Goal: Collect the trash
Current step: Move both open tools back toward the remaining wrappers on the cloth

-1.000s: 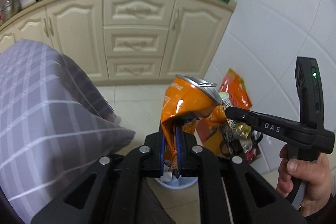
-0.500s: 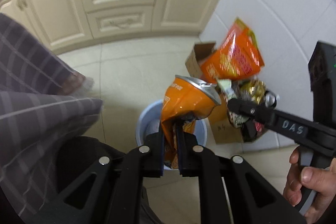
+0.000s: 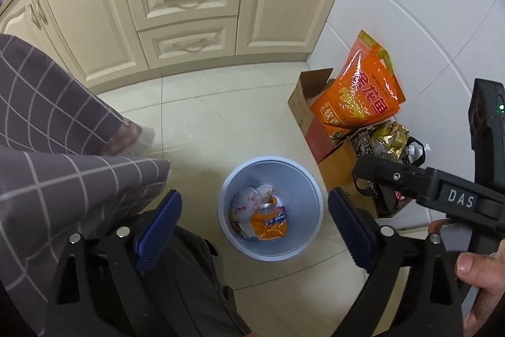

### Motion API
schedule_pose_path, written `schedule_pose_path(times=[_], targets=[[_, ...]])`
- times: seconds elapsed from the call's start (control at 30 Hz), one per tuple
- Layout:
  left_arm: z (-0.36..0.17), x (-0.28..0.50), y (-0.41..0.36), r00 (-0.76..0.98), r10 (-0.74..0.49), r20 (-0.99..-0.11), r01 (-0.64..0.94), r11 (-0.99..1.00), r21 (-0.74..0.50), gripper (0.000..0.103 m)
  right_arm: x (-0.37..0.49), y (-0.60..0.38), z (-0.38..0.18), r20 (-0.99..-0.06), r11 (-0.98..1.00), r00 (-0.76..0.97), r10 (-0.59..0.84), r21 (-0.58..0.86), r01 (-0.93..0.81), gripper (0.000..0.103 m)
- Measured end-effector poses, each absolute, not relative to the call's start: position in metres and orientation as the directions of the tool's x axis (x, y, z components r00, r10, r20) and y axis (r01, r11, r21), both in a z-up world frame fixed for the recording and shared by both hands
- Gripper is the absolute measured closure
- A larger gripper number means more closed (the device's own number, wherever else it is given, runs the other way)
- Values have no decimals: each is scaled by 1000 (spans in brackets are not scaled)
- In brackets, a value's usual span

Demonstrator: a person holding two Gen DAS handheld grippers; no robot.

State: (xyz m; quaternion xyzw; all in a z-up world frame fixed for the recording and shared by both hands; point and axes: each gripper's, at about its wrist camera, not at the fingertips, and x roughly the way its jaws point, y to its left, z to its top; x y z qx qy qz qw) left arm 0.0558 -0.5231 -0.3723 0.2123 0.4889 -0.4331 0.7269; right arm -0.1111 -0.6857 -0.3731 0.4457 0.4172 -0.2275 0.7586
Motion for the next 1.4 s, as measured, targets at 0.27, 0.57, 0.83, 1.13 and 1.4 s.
schedule_pose_path(times=[0.27,0.57,0.83,1.13,1.4], targets=[[-335,53,-505,200,-483,-853,834,541,-111,11,-105,-677,-346,-818,528,575,0,488,695,6],[-252,38,-473,278,-611,-742,844,524,-115,11,-91,-662,-281,-754,591,656,-49,507,627,6],[-178,38,-423,374,-707,-601,832,542,-120,8,-61,-629,-214,-681,682,730,-57,508,526,6],[-136,69,-355,522,-678,-518,754,651,-92,7,-23,-585,-169,-625,761,780,-19,497,417,6],[-110,106,-274,663,-595,-453,638,767,-73,7,19,-529,-130,-586,830,810,30,467,306,6]])
